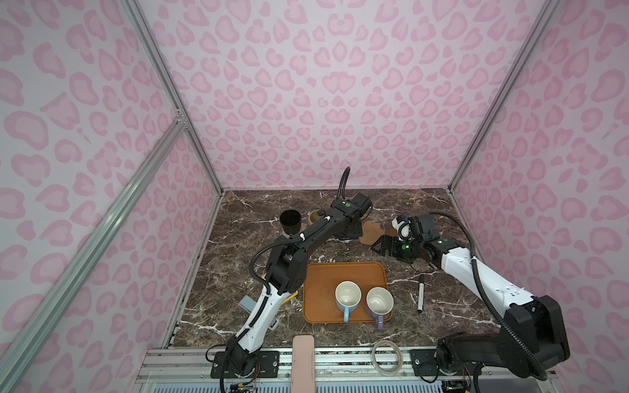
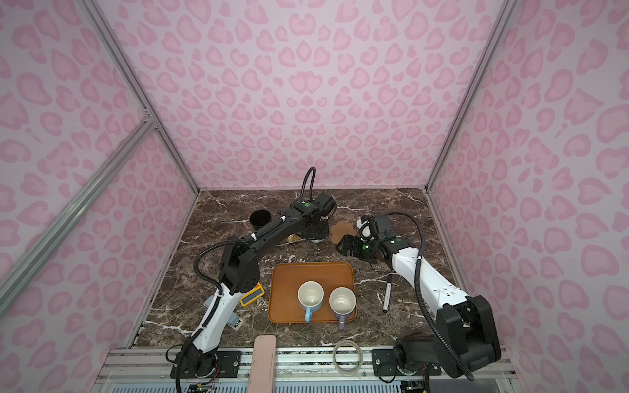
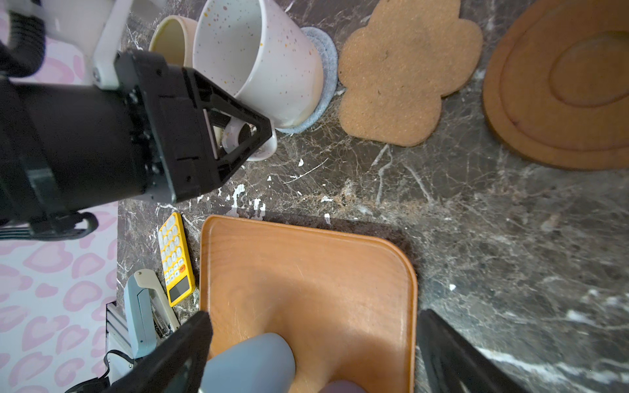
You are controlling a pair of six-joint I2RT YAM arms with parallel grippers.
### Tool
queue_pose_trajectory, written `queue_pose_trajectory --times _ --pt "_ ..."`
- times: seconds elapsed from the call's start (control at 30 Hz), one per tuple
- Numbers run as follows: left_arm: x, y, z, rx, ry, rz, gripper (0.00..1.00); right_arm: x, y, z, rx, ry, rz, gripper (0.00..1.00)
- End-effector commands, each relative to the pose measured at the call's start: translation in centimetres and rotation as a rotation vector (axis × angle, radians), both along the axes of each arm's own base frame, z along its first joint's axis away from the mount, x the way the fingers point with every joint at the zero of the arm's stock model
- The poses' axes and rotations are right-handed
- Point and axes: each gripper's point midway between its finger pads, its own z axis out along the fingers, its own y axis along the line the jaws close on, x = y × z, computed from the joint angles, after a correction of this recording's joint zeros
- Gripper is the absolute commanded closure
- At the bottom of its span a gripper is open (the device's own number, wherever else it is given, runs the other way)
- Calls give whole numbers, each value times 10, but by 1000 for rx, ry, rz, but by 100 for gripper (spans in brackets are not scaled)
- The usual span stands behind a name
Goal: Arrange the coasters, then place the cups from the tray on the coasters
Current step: 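Lower the speckled mug onto the grey knit coaster and open the left gripper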
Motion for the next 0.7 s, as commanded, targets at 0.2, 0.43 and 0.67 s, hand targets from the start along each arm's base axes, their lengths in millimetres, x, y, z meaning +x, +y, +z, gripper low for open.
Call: queue_pose_trajectory --times 0.2,0.43,0.67 --pt "1 5 12 0 -25 39 65 -2 1 8 -1 -14 24 4" --pt "0 9 49 -50 -90 53 44 -13 -2 19 -17 -28 51 2" --pt "-16 1 118 -244 -201 -1 22 -34 -5 36 -74 -60 105 2"
